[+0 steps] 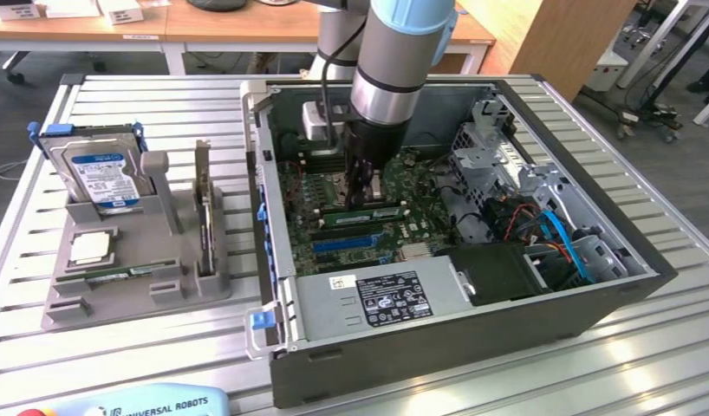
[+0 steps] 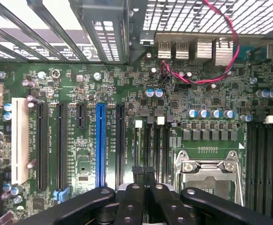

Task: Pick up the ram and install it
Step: 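Press down the ram until it locks into place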

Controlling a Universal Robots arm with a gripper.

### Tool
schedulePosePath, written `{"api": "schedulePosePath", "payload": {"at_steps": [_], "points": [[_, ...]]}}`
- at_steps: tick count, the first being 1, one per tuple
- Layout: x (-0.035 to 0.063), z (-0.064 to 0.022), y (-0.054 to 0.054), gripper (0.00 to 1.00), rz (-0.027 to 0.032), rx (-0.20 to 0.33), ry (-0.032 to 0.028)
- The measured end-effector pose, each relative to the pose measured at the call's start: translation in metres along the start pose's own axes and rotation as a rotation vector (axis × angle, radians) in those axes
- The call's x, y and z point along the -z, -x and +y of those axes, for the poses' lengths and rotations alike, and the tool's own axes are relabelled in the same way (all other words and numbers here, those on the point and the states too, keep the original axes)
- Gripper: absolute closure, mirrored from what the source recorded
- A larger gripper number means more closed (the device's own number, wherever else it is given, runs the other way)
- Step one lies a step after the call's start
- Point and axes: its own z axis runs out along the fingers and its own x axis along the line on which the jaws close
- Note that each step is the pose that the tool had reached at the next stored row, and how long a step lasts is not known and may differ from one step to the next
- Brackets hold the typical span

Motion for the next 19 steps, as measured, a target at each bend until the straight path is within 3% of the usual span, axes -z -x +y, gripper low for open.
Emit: {"api": "schedulePosePath", "payload": {"at_steps": [19], "points": [[0.0293, 0.0015, 0.001, 0.9, 0.0001, 0.0, 0.0001]]}}
